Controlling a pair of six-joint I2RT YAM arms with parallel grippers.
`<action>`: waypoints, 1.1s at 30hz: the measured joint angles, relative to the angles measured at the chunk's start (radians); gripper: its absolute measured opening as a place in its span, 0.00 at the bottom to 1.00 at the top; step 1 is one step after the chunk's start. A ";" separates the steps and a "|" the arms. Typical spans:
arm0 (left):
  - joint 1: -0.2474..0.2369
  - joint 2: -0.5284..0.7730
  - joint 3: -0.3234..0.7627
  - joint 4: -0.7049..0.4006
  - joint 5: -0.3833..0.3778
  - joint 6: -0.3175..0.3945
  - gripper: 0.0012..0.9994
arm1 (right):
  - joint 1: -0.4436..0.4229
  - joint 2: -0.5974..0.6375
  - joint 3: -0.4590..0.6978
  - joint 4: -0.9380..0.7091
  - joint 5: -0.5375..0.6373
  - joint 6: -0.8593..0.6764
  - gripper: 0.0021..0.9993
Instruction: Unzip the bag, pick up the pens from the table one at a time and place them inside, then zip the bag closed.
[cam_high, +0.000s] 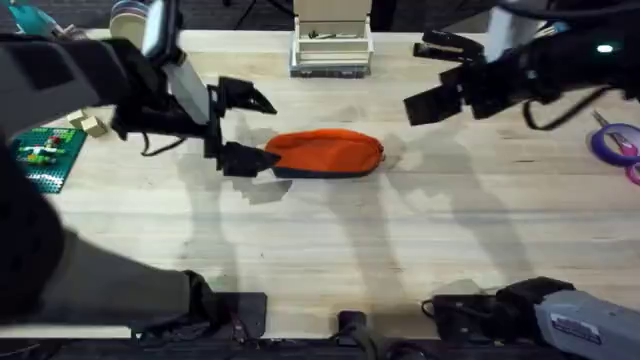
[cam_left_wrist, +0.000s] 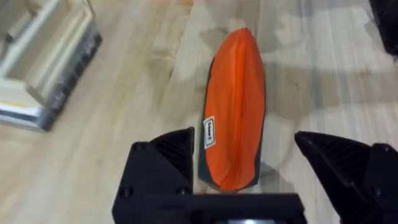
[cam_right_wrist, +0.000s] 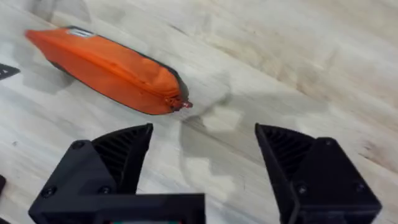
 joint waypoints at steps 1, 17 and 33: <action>0.000 -0.030 0.007 -0.008 -0.010 -0.007 1.00 | 0.000 -0.021 0.000 -0.008 0.000 0.000 1.00; 0.000 -0.533 0.039 -0.035 -0.241 -0.478 1.00 | 0.000 -0.297 0.000 -0.146 0.008 0.000 1.00; 0.000 -0.855 0.039 -0.262 -0.269 -0.681 1.00 | 0.000 -0.449 0.000 -0.290 0.008 0.000 1.00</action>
